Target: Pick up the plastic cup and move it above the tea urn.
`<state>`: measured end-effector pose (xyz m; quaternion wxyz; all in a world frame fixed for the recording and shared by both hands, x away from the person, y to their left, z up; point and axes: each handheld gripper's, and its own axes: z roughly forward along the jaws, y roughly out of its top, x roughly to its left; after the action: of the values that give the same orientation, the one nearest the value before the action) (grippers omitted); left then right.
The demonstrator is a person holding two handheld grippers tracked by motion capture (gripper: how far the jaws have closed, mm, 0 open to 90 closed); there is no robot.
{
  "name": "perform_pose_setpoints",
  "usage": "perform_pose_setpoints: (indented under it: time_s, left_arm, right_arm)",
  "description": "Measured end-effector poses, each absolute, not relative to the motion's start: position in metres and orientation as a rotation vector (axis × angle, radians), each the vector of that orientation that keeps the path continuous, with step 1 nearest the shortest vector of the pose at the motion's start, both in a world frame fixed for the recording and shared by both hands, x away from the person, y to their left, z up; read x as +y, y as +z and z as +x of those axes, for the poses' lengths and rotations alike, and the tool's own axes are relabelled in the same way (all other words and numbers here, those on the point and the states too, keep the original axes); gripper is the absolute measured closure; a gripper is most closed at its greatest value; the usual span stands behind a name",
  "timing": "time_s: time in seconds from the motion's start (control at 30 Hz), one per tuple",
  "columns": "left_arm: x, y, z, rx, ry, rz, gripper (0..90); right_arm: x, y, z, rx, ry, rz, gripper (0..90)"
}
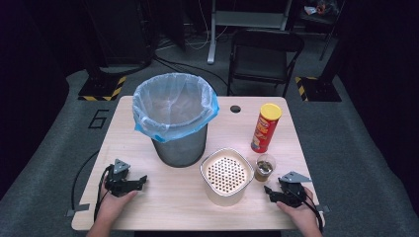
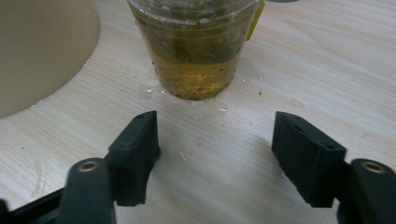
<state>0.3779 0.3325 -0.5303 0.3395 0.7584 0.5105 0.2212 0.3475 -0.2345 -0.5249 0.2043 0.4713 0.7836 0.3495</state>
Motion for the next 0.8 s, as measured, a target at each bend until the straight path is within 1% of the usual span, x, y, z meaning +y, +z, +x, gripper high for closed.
perform_pose_setpoints:
  time_s: [0.07, 0.13, 0.23, 0.27, 0.33, 0.4, 0.5, 0.57, 0.8]
  left_arm:
    - [0.331, -0.53, 0.379, 1.351, 0.585, 1.962, 13.6]
    - [0.331, -0.529, 0.379, 1.36, 0.579, 1.973, 13.6]
    - [0.331, -0.53, 0.379, 1.361, 0.577, 1.966, 13.5]
    - [0.331, -0.53, 0.379, 1.36, 0.579, 1.965, 13.5]
    - [0.331, -0.531, 0.38, 1.348, 0.589, 1.955, 13.6]
    - [0.331, -0.531, 0.38, 1.346, 0.584, 1.961, 13.6]
    - [0.331, -0.531, 0.38, 1.348, 0.586, 1.958, 13.5]
    - [0.331, -0.531, 0.38, 1.348, 0.586, 1.958, 13.5]
    - [0.331, -0.531, 0.38, 1.348, 0.585, 1.959, 13.5]
  right_arm:
    - [-0.234, -0.521, 0.347, 2.201, 0.945, 1.349, 36.3]
    - [-0.232, -0.518, 0.346, 2.187, 0.935, 1.381, 35.5]
    - [-0.231, -0.512, 0.345, 2.138, 0.953, 1.389, 30.1]
    - [-0.231, -0.512, 0.345, 2.138, 0.953, 1.389, 30.1]
    - [-0.226, -0.505, 0.343, 2.118, 0.975, 1.403, 26.0]
    - [-0.223, -0.502, 0.343, 2.103, 0.984, 1.399, 24.6]
    - [-0.22, -0.5, 0.343, 2.083, 0.985, 1.395, 24.7]
    - [-0.217, -0.497, 0.344, 2.069, 0.986, 1.383, 27.5]
    - [-0.206, -0.487, 0.35, 2.039, 1.031, 1.375, 26.8]
